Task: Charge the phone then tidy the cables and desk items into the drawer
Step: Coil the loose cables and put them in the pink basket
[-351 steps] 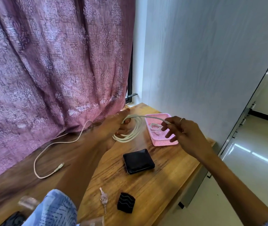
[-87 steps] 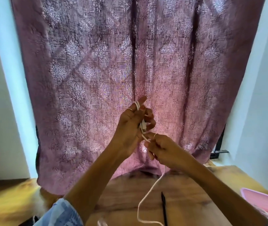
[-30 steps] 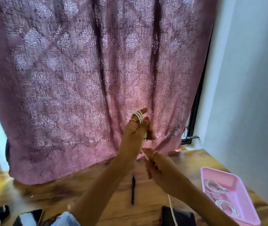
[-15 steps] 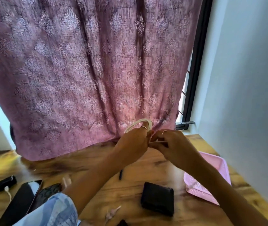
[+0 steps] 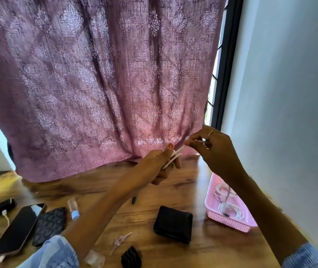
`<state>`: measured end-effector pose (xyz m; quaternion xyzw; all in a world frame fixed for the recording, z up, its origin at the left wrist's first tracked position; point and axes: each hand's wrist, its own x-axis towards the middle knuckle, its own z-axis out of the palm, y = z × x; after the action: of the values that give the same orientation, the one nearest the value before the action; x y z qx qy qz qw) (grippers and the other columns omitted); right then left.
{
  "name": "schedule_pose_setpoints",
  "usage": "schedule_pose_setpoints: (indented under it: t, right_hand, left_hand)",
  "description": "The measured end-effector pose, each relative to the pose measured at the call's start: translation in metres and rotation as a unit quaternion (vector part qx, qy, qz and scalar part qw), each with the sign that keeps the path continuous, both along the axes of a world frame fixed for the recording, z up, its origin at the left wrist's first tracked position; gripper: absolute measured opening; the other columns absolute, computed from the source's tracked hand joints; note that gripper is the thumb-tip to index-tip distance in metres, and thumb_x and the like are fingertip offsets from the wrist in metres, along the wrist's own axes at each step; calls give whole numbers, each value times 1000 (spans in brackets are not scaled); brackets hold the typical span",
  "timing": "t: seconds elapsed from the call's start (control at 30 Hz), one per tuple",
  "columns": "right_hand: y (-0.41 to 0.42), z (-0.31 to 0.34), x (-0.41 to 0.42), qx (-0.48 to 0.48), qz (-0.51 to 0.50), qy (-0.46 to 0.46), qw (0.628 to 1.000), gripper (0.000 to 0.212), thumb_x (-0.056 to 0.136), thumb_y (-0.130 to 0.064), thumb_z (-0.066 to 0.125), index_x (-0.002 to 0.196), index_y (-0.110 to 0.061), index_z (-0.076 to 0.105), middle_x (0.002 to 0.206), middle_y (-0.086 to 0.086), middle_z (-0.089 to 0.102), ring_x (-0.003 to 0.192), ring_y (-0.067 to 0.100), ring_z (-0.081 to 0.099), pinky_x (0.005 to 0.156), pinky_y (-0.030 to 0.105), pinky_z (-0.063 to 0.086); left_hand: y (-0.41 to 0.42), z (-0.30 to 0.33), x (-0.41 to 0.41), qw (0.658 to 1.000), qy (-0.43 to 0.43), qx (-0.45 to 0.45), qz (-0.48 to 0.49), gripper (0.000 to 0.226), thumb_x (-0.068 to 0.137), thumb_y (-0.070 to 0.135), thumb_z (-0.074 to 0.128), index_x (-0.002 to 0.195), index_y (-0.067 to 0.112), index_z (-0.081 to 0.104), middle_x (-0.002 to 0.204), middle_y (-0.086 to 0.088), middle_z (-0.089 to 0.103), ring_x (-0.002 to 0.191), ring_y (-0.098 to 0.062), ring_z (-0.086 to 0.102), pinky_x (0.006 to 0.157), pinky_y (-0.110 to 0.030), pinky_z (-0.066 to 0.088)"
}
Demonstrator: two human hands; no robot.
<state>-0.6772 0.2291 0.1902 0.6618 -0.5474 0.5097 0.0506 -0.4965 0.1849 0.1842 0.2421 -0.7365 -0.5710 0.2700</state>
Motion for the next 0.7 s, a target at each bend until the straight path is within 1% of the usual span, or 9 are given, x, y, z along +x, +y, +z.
schedule_pose_setpoints:
  t: [0.1, 0.17, 0.27, 0.37, 0.47, 0.5, 0.57, 0.63, 0.7]
  right_hand:
    - [-8, -8, 2, 23, 30, -70, 997, 9, 84, -22, 69, 80, -14, 70, 75, -2, 62, 66, 3, 53, 62, 18, 39]
    - [-16, -18, 4, 41, 58, -110, 991, 12, 86, -22, 66, 77, -14, 67, 68, -2, 60, 59, 0, 50, 58, 13, 35]
    - [-23, -37, 14, 53, 86, -153, 983, 30, 90, -31, 57, 67, -11, 59, 56, -1, 51, 53, 3, 39, 53, 23, 33]
    - [-30, -54, 23, 56, 119, -199, 971, 29, 92, -23, 48, 63, -23, 53, 52, -12, 47, 53, 1, 36, 51, 24, 33]
    - [-34, -70, 32, 78, 142, -214, 963, 24, 91, -17, 47, 72, -5, 57, 58, -2, 51, 58, 9, 40, 51, 36, 34]
    - [-34, -73, 35, 82, 143, -217, 962, 24, 91, -16, 46, 74, -3, 55, 58, -3, 49, 57, 10, 38, 51, 36, 32]
    - [-31, -76, 42, 92, 153, -230, 957, 18, 89, -12, 46, 74, -7, 53, 53, -13, 45, 53, 5, 35, 49, 28, 29]
    - [-26, -77, 50, 130, 167, -239, 948, 20, 91, -4, 47, 74, -15, 50, 49, -14, 45, 48, 0, 33, 46, 19, 29]
    - [-19, -79, 57, 181, 171, -230, 941, 24, 94, -3, 46, 74, -16, 45, 52, -12, 43, 46, 2, 34, 42, 15, 28]
  left_hand:
    - [5, 0, -5, 992, 56, 115, -13, 50, 96, 47, 28, 75, 11, 55, 42, 8, 22, 33, -3, 14, 35, -15, 13]
    - [7, -1, -6, 979, 94, 179, -24, 46, 96, 45, 33, 74, 12, 57, 42, 8, 22, 31, -3, 14, 36, -17, 9]
    - [8, -2, -8, 964, 136, 224, -38, 36, 92, 40, 42, 73, 13, 56, 40, 8, 22, 30, -3, 14, 36, -20, 7]
    - [7, -1, -8, 944, 195, 262, -44, 35, 92, 38, 41, 74, 12, 55, 38, 8, 23, 27, -2, 16, 34, -18, 8]
    - [3, 2, -7, 911, 271, 306, -49, 38, 94, 38, 39, 75, 9, 56, 38, 7, 25, 25, -2, 19, 33, -19, 9]
    - [1, 3, -7, 903, 290, 313, -53, 40, 96, 37, 37, 77, 8, 56, 39, 7, 25, 26, -2, 20, 33, -19, 10]
    - [-1, 3, -8, 892, 320, 314, -57, 40, 98, 35, 34, 83, 6, 57, 43, 5, 27, 28, -3, 23, 33, -17, 18]
    - [-4, 3, -9, 885, 340, 314, -51, 33, 98, 30, 35, 91, 5, 57, 48, 5, 30, 31, -4, 25, 36, -17, 23]
    - [-7, 3, -10, 883, 355, 305, -28, 26, 95, 22, 38, 98, 5, 57, 52, 5, 33, 34, -4, 28, 38, -18, 28]
